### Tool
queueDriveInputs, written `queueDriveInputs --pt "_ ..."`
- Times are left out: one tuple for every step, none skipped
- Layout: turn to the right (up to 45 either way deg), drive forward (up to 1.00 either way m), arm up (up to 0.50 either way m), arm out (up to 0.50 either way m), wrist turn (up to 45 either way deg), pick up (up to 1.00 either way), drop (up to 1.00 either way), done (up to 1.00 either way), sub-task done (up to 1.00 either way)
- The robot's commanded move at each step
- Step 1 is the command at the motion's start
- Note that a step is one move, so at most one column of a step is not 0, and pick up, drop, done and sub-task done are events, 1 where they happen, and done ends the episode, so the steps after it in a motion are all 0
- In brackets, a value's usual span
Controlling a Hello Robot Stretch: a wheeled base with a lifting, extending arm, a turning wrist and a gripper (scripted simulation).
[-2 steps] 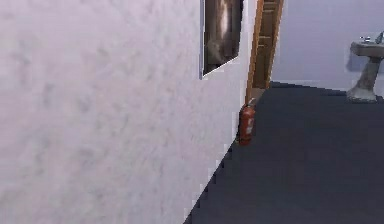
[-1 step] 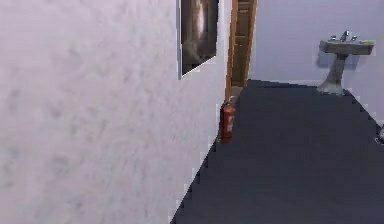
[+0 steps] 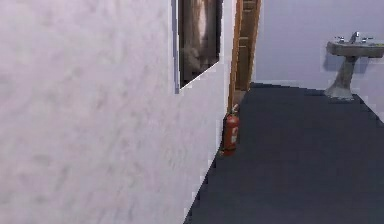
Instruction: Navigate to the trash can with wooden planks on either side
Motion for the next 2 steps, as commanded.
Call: queueDriveInputs --pt "24.0 0.00 0.00 0.00 0.0 0.00 0.00 0.00 0.00" --pt "0.0 1.00 0.00 0.00 0.0 0.00 0.00 0.00 0.00"
